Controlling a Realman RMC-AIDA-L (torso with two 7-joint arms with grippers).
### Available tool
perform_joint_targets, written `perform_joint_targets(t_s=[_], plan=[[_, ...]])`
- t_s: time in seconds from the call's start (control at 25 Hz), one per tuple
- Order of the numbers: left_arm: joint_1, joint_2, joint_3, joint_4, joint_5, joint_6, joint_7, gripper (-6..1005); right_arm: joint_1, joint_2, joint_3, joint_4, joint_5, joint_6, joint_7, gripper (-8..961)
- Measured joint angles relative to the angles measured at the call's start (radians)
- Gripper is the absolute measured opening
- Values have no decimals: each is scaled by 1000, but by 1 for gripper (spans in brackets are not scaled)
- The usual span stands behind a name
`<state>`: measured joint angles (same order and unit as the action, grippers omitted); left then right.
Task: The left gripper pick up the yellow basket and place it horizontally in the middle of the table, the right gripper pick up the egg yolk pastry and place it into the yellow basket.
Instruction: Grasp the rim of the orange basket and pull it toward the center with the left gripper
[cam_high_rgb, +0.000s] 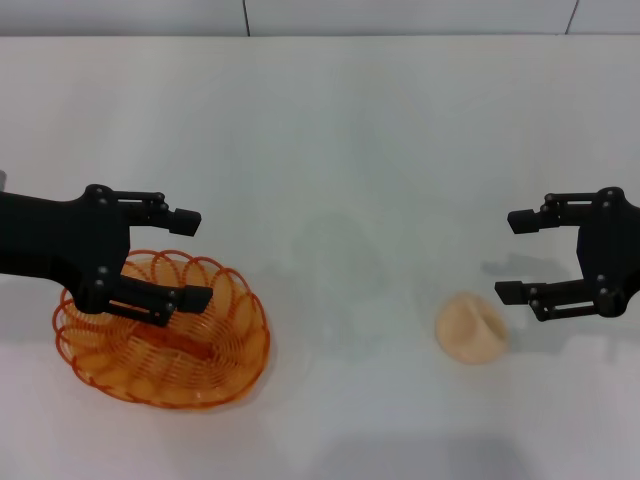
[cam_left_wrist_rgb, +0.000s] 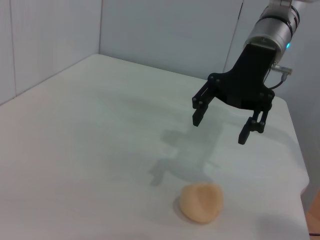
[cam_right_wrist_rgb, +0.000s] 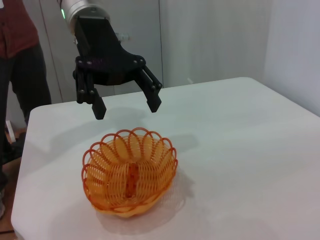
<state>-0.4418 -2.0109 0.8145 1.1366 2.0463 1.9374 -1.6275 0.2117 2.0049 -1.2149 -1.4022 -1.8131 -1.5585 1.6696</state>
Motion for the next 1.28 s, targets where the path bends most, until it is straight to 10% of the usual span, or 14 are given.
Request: perform_joint_targets(t_s=[0.76,1.28], plan=[[7,0,-6,0,0,-6,-19,883,0,0,-2,1,0,0,-1,767],[1,20,-104,69,127,-34,-361,879,0,2,-2,6,5,0,-1,767]])
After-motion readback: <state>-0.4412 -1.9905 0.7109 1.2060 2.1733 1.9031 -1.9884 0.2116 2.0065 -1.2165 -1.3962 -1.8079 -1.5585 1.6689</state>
